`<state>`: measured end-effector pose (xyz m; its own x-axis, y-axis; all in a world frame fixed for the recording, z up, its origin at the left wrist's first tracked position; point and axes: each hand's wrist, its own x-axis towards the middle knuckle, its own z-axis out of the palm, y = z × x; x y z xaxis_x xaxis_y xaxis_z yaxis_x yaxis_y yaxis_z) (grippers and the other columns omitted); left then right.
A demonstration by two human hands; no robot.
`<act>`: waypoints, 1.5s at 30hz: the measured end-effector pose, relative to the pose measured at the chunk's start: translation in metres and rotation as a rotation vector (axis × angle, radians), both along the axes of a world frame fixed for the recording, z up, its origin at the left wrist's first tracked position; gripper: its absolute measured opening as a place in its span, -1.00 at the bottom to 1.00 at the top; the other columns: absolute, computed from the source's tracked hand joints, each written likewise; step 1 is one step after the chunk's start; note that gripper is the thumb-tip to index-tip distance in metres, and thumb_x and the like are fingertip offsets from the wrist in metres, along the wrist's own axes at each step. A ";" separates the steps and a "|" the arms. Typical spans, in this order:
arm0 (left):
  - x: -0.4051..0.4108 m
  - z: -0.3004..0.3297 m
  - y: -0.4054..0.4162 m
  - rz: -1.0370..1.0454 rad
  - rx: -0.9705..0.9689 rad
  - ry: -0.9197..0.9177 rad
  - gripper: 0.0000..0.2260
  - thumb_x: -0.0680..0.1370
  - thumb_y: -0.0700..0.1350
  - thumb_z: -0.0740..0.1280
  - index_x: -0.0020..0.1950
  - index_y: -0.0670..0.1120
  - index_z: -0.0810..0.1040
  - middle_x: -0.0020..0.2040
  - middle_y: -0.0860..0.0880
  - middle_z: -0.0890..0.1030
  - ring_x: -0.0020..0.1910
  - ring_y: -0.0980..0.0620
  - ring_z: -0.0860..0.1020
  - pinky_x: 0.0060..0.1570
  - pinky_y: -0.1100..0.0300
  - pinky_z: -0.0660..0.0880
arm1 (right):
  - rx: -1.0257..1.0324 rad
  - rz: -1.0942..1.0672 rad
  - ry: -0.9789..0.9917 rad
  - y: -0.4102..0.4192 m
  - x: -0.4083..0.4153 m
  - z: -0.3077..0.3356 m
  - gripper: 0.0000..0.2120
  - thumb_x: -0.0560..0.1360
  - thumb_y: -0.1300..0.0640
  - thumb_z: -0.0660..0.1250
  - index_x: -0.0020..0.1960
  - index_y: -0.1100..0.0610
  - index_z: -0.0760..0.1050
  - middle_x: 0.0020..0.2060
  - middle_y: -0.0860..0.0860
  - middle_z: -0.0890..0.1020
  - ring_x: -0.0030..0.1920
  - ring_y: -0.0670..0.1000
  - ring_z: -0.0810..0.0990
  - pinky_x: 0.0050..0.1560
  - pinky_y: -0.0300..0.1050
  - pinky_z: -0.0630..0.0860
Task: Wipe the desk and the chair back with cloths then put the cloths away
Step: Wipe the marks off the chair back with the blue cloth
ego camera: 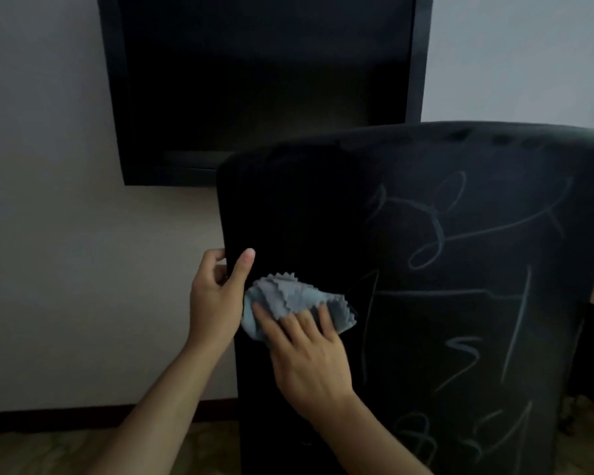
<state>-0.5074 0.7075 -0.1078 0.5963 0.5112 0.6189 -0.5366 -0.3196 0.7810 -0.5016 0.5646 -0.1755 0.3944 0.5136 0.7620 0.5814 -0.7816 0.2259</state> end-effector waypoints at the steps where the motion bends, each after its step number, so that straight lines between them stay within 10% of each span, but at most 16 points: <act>1: 0.000 -0.001 0.001 -0.005 -0.005 0.008 -0.85 0.54 0.08 0.37 -0.10 0.04 0.49 -0.42 0.10 0.54 -0.46 0.28 0.49 -0.43 0.42 0.39 | 0.012 0.002 -0.028 0.000 0.002 0.005 -0.41 0.51 -0.01 0.24 0.53 -0.01 0.24 0.25 -0.03 0.51 0.21 0.09 0.50 0.51 0.08 -0.16; 11: -0.006 -0.002 0.003 -0.045 -0.060 0.059 -0.82 0.57 0.03 0.38 -0.12 -0.05 0.51 -0.36 0.04 0.58 -0.44 0.22 0.52 -0.43 0.36 0.40 | 0.260 -0.050 -0.295 0.001 0.007 0.113 -0.50 0.63 0.02 0.14 0.55 0.03 0.18 0.52 0.10 0.23 0.53 0.14 0.14 0.53 0.21 -0.08; 16: -0.005 0.000 0.001 -0.007 -0.031 0.087 -0.81 0.54 0.13 0.37 -0.12 0.04 0.51 -0.30 0.07 0.61 -0.34 0.20 0.57 -0.34 0.35 0.45 | 0.108 -0.081 -0.230 -0.018 0.008 0.041 -0.51 0.58 0.05 0.23 0.50 0.00 0.30 0.22 0.05 0.55 0.24 0.13 0.50 0.49 0.16 0.11; 21: -0.008 -0.004 -0.008 0.064 0.025 0.107 -0.79 0.58 0.17 0.31 0.11 0.09 0.54 -0.04 0.10 0.65 -0.03 0.09 0.64 -0.06 0.19 0.52 | 0.248 -0.118 -0.351 -0.027 0.009 0.111 -0.52 0.61 -0.02 0.17 0.51 -0.02 0.27 0.24 0.10 0.54 0.28 0.14 0.47 0.48 0.18 0.11; 26: -0.018 0.015 -0.033 0.448 0.390 -0.157 -0.54 0.58 -0.08 0.30 0.47 -0.06 0.34 0.45 -0.11 0.35 0.42 -0.05 0.35 0.36 0.29 0.23 | 0.308 -0.075 -0.384 -0.048 0.010 0.138 -0.51 0.64 -0.04 0.14 0.54 0.00 0.22 0.53 0.10 0.20 0.54 0.11 0.12 0.50 0.22 0.06; 32: -0.012 0.066 -0.065 0.538 0.895 -0.349 -0.50 0.53 -0.10 0.29 0.49 -0.09 0.38 0.55 -0.15 0.28 0.57 -0.12 0.18 0.44 -0.06 0.17 | 0.216 -0.111 -0.278 -0.076 0.018 0.055 -0.51 0.61 -0.05 0.19 0.52 -0.02 0.26 0.14 0.05 0.57 0.15 0.11 0.54 0.43 0.18 0.24; 41: -0.001 0.113 -0.090 0.581 1.003 -0.371 -0.49 0.58 0.02 0.19 0.54 -0.05 0.32 0.55 -0.14 0.31 0.57 -0.12 0.18 0.51 -0.14 0.04 | 0.444 -0.090 -0.365 -0.080 0.017 0.134 -0.51 0.63 -0.06 0.16 0.54 -0.03 0.21 0.53 0.08 0.17 0.55 0.09 0.12 0.52 0.20 0.01; 45: 0.003 0.112 -0.089 0.496 1.021 -0.405 -0.43 0.51 0.01 0.26 0.53 -0.05 0.34 0.51 -0.13 0.35 0.55 -0.12 0.20 0.53 -0.18 -0.01 | 0.387 -0.119 -0.301 -0.084 0.022 0.070 -0.48 0.58 -0.05 0.24 0.51 -0.01 0.27 0.32 0.11 0.50 0.35 0.13 0.43 0.49 0.21 0.11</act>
